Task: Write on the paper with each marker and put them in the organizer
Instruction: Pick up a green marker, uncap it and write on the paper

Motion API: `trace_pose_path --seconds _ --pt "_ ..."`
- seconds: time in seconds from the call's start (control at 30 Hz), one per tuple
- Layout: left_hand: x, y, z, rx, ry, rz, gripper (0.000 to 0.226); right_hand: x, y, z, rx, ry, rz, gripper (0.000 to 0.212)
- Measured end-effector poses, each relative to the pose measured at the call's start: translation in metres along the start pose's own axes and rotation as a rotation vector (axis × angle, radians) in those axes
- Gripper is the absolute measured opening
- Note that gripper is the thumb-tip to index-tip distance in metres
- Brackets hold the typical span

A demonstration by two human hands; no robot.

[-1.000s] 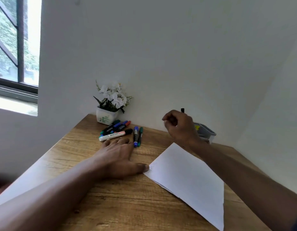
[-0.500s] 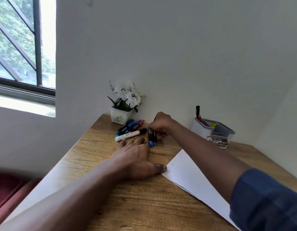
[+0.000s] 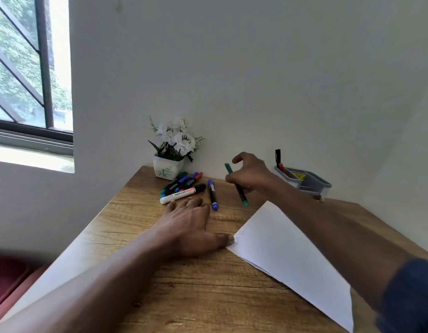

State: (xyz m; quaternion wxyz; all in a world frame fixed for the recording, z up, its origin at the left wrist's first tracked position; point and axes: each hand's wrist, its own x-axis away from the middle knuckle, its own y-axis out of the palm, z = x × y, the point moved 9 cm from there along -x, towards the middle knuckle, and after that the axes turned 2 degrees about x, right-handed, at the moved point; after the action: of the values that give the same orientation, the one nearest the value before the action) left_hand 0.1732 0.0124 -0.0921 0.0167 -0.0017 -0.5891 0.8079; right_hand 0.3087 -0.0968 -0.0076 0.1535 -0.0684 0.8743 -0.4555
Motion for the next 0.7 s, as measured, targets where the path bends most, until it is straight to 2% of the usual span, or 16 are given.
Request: trace_pose_path --seconds 0.17,0.33,0.43,0.57,0.63,0.7 --pt "0.004 -0.002 0.004 0.000 -0.004 -0.010 0.098 0.069 -0.054 0.008 -0.098 -0.243 0.153 0.032" --pt "0.010 -0.005 0.006 0.011 -0.014 0.007 0.095 0.129 -0.043 0.036 -0.143 -0.428 0.168 0.038" --pt "0.014 -0.007 0.007 0.068 -0.035 0.031 0.093 0.139 -0.020 0.050 -0.191 -0.446 0.117 0.037" --pt "0.022 -0.026 0.008 0.262 0.044 0.254 0.092 0.146 -0.015 0.042 -0.160 -0.545 0.080 0.027" --pt "0.032 -0.040 0.016 0.314 0.150 0.395 0.080 0.147 -0.020 0.035 -0.135 -0.589 0.094 0.027" --pt "0.041 -0.049 0.030 0.362 0.256 0.491 0.060 0.145 -0.025 0.034 -0.109 -0.602 0.110 0.036"
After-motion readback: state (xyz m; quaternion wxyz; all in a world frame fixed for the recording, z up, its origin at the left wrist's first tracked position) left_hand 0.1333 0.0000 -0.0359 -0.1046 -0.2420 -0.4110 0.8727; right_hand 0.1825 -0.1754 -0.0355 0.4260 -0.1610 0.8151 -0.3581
